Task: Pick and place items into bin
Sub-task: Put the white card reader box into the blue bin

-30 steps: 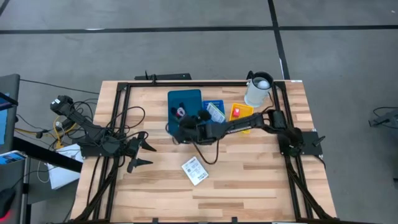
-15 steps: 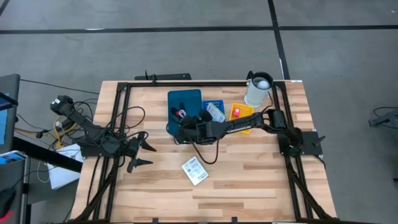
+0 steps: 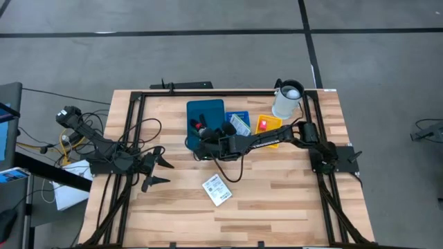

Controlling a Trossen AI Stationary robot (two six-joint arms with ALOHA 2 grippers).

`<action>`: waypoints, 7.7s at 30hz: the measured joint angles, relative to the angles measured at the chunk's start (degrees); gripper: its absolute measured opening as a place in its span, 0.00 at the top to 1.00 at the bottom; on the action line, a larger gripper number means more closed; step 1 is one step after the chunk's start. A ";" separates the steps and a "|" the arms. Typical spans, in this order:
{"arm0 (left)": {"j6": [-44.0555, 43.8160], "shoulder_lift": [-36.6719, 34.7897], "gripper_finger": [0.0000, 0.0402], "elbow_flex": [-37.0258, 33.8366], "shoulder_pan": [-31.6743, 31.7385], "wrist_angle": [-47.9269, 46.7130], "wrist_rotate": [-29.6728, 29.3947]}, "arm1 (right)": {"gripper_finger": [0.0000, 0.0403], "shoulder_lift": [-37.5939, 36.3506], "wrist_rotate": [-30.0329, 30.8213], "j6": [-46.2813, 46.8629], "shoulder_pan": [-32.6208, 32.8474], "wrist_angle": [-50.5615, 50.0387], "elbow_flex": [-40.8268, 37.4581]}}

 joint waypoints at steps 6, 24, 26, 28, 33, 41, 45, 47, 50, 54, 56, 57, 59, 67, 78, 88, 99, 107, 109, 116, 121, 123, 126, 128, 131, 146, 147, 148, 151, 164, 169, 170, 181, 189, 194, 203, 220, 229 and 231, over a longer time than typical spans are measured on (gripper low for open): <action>0.00 0.00 0.33 0.00 0.01 0.00 0.00 | 0.50 0.00 -0.01 -0.61 0.00 -0.02 0.00; -0.01 0.00 0.33 0.00 0.02 0.00 0.01 | 0.37 0.02 -0.08 -1.20 12.70 -10.16 0.00; 0.00 0.00 0.33 0.00 0.01 0.00 0.00 | 0.37 0.02 -0.08 -1.66 15.41 -11.59 0.00; 0.00 0.00 0.33 0.00 0.02 0.00 0.00 | 0.37 0.02 -0.26 -2.10 17.94 -12.74 0.00; 0.00 0.00 0.33 0.00 0.01 0.00 0.00 | 0.37 0.02 -1.49 -2.93 22.90 -14.17 -0.02; 0.00 -0.01 0.33 0.00 0.02 0.00 0.01 | 0.37 0.02 -10.90 -1.86 25.05 -17.13 -0.02; 0.00 0.00 0.33 0.00 0.02 0.00 0.00 | 0.37 0.02 -11.11 1.39 25.03 -22.66 -0.02; 0.00 0.00 0.33 0.00 0.00 0.00 0.00 | 0.37 0.02 -10.97 3.73 24.70 -25.38 -0.02; 0.00 0.00 0.33 0.00 0.02 0.00 0.00 | 0.37 0.02 -11.42 7.18 23.68 -29.52 -0.02; 0.00 0.00 0.33 0.00 0.02 0.00 0.00 | 0.37 0.02 -12.68 8.59 21.81 -31.90 -0.04; 0.00 0.00 0.33 0.00 0.02 0.00 0.00 | 0.37 0.02 -12.73 8.63 20.86 -31.24 -0.04; 0.00 0.00 0.33 0.00 0.01 0.00 0.00 | 0.37 0.02 -12.76 8.63 20.41 -30.80 -0.04; -0.02 -0.01 0.33 0.00 0.01 0.00 0.00 | 0.37 0.02 -12.73 8.58 19.79 -30.18 -0.04; 0.00 -0.02 0.33 0.00 0.02 0.00 0.00 | 0.37 0.02 -12.15 9.94 21.62 -37.94 -0.04; 0.00 -0.02 0.33 0.00 0.02 0.00 0.00 | 0.37 0.02 -11.46 18.12 29.42 -40.63 -0.04; 5.26 -0.02 0.33 -0.09 0.00 1.32 -4.52 | 0.37 0.02 -2.36 25.57 35.34 -40.64 -0.04; 1.53 -0.02 0.33 -0.11 0.01 16.44 -11.27 | 0.37 0.02 -0.60 25.03 36.25 -43.54 -0.04; -0.79 0.00 0.33 -0.07 0.02 26.62 -17.15 | 0.37 0.04 0.40 24.44 34.62 -44.56 -0.04; -0.86 0.00 0.33 -0.07 0.02 28.99 -15.46 | 0.37 0.04 0.39 24.44 34.25 -44.54 -0.04; -5.05 5.95 0.33 2.52 0.02 28.10 -11.48 | 0.37 0.04 0.43 23.85 33.88 -43.92 -0.04; -6.58 22.13 0.33 8.47 0.04 25.13 -14.27 | 0.37 0.04 1.45 23.54 33.07 -43.62 -0.04; -6.24 29.56 0.33 11.45 0.09 25.19 -16.84 | 0.37 0.04 1.46 23.54 32.71 -43.65 -0.04; -5.03 39.78 0.33 15.56 0.09 25.30 -20.98 | 0.37 0.04 1.44 23.54 32.39 -43.69 -0.04; -4.87 45.97 0.33 18.26 0.11 25.18 -25.16 | 0.37 0.04 1.33 23.54 32.60 -43.72 -0.04; -2.91 54.19 0.33 22.26 0.19 25.27 -31.24 | 0.37 0.04 1.27 23.54 33.06 -43.87 -0.04; -1.94 78.62 0.33 41.48 4.48 13.26 -7.56 | 0.37 0.04 -2.40 23.51 34.10 -44.39 -0.04; -1.94 79.23 0.33 42.35 4.80 10.91 -7.10 | 0.37 0.04 -2.56 23.50 34.12 -44.30 -0.04; -1.97 79.68 0.33 43.07 5.01 8.58 -7.00 | 0.37 0.04 -2.65 23.49 34.12 -44.27 -0.04; -2.41 80.19 0.33 44.14 5.61 4.36 -7.26 | 0.37 0.04 -2.74 23.39 34.20 -43.80 -0.04; -3.78 80.19 0.33 44.19 5.88 1.68 -7.48 | 0.37 0.04 -2.81 18.98 33.88 -39.15 -0.04; 0.56 80.19 0.33 44.19 5.69 1.49 -3.39 | 0.37 0.04 -3.48 17.94 34.06 -38.45 -0.04; 1.88 80.19 0.33 44.19 5.66 1.50 -2.50 | 0.37 0.04 -3.50 17.95 34.15 -38.43 -0.04; 18.13 80.10 0.33 44.28 5.69 -4.90 -4.39 | 0.37 0.04 -4.72 15.98 34.46 -36.09 -0.04; 20.22 80.08 0.33 44.23 5.77 -5.12 -7.05 | 0.37 0.04 -4.53 16.44 32.27 -33.32 -0.04; 21.43 80.13 0.33 44.17 5.81 -5.44 -9.33 | 0.37 0.04 -4.74 16.48 30.35 -31.93 -0.04; 23.26 80.15 0.33 44.17 5.49 -5.25 -8.76 | 0.37 0.04 -6.03 17.62 29.44 -31.66 -0.04; 20.72 80.11 0.33 44.19 6.49 -4.35 -2.16 | 0.37 0.04 -6.57 17.59 29.53 -31.63 -0.04; 21.93 80.11 0.33 44.22 6.53 -4.48 -1.78 | 0.37 0.04 -6.58 17.57 29.53 -31.63 -0.04; 20.35 80.11 0.33 44.22 6.64 -4.62 -1.62 | 0.37 0.04 -6.58 17.57 29.53 -31.63 -0.04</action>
